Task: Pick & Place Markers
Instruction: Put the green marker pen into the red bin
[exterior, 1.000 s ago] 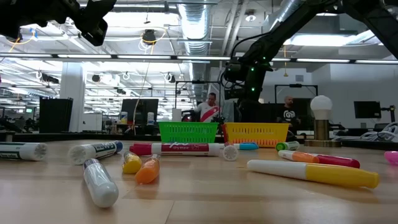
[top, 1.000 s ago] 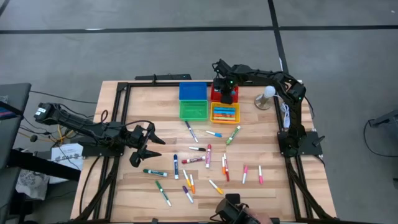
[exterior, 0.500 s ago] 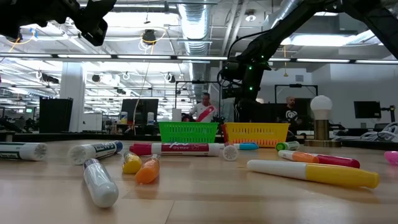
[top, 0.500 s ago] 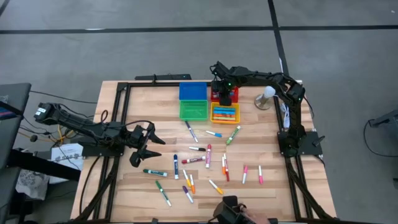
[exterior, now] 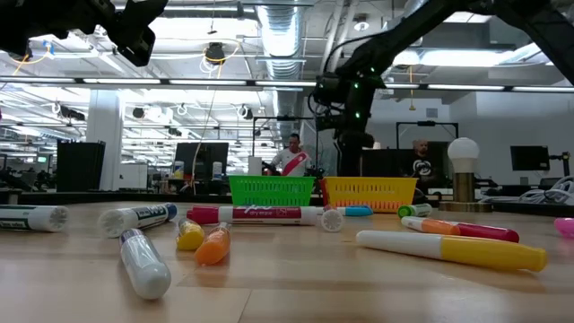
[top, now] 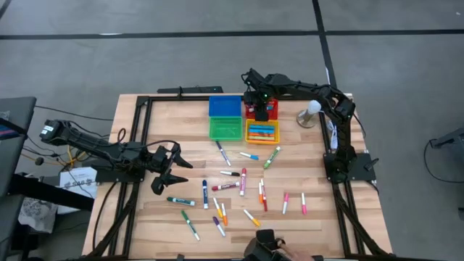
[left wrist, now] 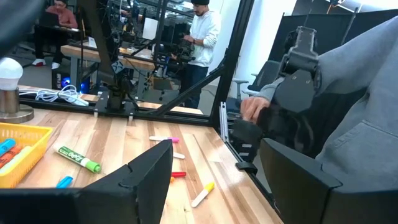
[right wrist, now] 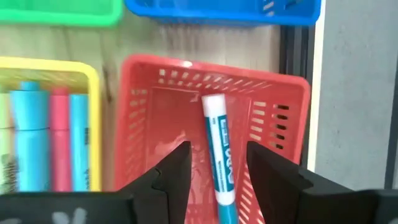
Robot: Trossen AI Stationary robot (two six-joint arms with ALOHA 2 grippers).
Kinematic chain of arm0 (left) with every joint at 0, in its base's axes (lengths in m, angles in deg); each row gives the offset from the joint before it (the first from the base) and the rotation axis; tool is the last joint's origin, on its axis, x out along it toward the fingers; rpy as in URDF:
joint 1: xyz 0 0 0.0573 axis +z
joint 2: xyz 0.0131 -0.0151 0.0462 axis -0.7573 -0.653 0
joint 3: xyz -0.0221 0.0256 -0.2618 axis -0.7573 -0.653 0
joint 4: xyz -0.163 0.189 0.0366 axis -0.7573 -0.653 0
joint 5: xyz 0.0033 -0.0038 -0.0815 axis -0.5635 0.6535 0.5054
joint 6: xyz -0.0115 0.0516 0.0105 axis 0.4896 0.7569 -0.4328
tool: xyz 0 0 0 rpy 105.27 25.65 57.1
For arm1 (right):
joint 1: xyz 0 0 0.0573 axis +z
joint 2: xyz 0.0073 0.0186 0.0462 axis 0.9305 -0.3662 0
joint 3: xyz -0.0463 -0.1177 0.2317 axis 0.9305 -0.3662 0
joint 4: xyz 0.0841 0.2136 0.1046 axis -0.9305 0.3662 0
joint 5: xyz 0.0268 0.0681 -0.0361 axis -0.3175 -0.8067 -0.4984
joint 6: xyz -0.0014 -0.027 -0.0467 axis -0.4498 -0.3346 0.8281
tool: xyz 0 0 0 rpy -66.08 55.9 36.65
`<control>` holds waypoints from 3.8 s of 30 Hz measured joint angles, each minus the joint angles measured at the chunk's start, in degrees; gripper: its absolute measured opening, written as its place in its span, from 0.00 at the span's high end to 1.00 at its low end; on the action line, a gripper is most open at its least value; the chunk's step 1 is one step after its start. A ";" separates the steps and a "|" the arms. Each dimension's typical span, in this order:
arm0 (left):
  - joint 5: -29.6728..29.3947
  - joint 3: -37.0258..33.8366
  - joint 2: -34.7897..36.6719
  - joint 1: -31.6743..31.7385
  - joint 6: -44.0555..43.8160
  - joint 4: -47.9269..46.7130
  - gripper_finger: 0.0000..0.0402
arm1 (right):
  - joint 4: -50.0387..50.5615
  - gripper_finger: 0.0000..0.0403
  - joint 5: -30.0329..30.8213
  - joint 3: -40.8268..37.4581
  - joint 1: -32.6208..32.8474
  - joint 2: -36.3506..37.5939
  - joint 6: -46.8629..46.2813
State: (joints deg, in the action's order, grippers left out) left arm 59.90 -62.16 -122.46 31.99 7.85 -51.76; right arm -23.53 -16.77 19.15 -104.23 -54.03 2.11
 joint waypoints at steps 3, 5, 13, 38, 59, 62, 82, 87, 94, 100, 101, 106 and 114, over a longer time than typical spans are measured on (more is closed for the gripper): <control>0.00 -0.02 0.02 0.00 0.00 0.00 0.40 | 3.43 0.67 -0.09 3.60 0.97 0.11 -0.16; 0.00 0.00 0.00 0.00 0.00 0.00 0.40 | 6.23 0.68 -0.30 5.56 1.77 0.11 -0.63; 0.00 0.00 0.00 0.00 -0.01 -0.63 0.40 | 19.82 0.69 -4.80 11.15 6.83 0.11 -3.47; 0.95 0.00 0.01 -0.02 -3.10 -1.91 0.40 | 37.35 0.73 -10.79 8.80 33.01 5.40 -17.60; 0.93 -0.01 -0.04 -0.02 -3.39 -2.58 0.40 | 10.09 0.74 -0.22 -29.45 40.05 29.09 -27.39; 0.94 0.00 -0.04 -0.02 -3.39 -2.58 0.40 | 8.21 0.74 -0.25 -31.19 39.98 29.81 -23.91; 0.90 0.00 -0.04 -0.02 -3.41 -2.57 0.40 | -1.48 0.51 -0.26 -34.99 33.66 29.86 -7.37; 0.90 0.00 -0.04 -0.02 -3.41 -2.57 0.40 | -1.83 0.49 -0.49 -34.99 32.46 29.83 -4.80; 0.90 0.00 -0.04 -0.02 -3.41 -2.58 0.40 | -7.59 0.51 -0.64 -39.06 32.33 29.83 -4.33; 0.90 0.00 -0.04 -0.02 -3.18 -2.58 0.40 | -10.00 0.52 -0.61 -41.92 32.29 29.83 -4.37; 0.90 -0.01 -0.04 -0.02 -3.13 -2.58 0.40 | -10.10 0.52 -0.61 -42.20 32.29 29.83 -4.33; 0.90 0.00 -0.04 -0.02 -3.04 -2.58 0.40 | -11.54 0.52 -0.64 -43.53 32.29 29.83 -3.06; 0.87 0.00 -0.04 -0.02 -3.02 -2.58 0.40 | -13.73 0.54 -4.18 -43.51 32.13 29.83 -1.91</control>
State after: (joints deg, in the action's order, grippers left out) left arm 60.78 -62.16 -122.50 31.97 4.83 -54.33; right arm -37.27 -20.95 -24.36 -72.10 -24.19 0.20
